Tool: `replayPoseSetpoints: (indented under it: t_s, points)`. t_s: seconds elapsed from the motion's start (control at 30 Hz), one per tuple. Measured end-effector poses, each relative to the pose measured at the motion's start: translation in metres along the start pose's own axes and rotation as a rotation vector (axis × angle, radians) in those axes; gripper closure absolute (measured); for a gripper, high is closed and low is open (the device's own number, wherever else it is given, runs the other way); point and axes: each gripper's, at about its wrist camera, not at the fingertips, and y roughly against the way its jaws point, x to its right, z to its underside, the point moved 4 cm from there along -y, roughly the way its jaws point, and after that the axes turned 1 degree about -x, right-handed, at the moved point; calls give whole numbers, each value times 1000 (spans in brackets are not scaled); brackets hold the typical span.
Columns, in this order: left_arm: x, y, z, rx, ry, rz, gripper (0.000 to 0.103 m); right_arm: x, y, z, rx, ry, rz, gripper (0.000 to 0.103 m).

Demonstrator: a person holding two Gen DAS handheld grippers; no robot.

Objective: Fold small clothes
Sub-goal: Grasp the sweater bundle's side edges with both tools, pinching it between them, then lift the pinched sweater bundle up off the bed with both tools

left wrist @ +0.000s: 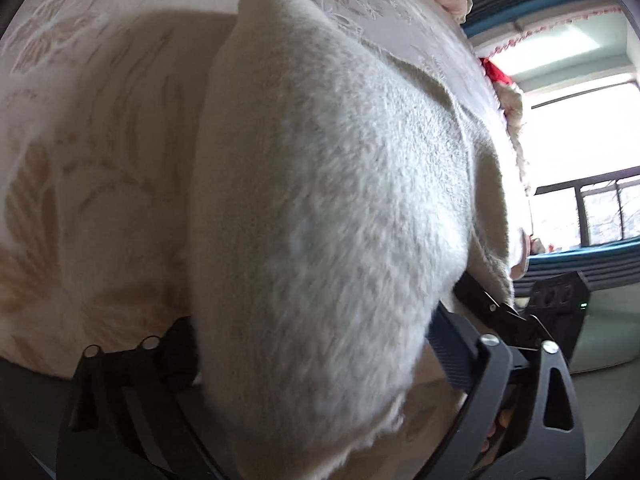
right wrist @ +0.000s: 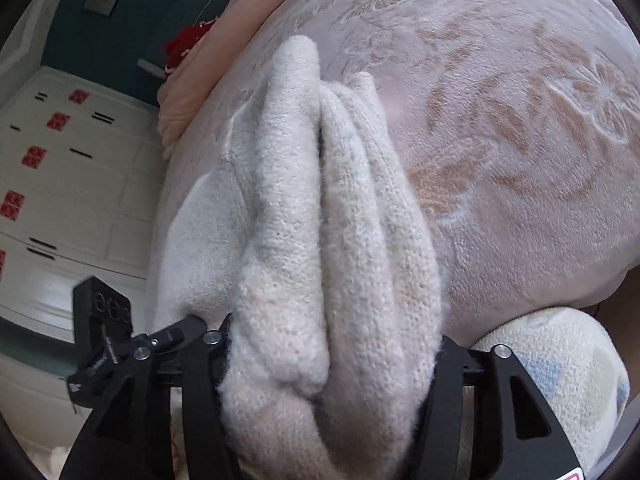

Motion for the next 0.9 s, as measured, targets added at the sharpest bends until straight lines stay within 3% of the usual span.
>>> replayPoseSetpoints:
  t_s: [0.07, 0.13, 0.23, 0.4, 0.5, 0.9]
  points:
    - [4, -4, -3, -3, 1, 13, 13, -3, 1, -3, 6, -14, 0, 54]
    - [11, 3, 2, 7, -13, 20, 37, -13, 12, 3, 37, -3, 4, 60]
    - [32, 29, 2, 65, -111, -20, 52, -44, 33, 1, 89, 44, 4, 63]
    - [72, 97, 4, 199, -251, -62, 55, -103, 78, -8, 193, 165, 14, 64]
    - [86, 137, 3, 263, -297, -51, 55, -135, 113, -11, 267, 236, -8, 64]
    - [180, 311, 20, 660, -566, 14, 55, -284, 250, 4, 633, 508, -170, 64]
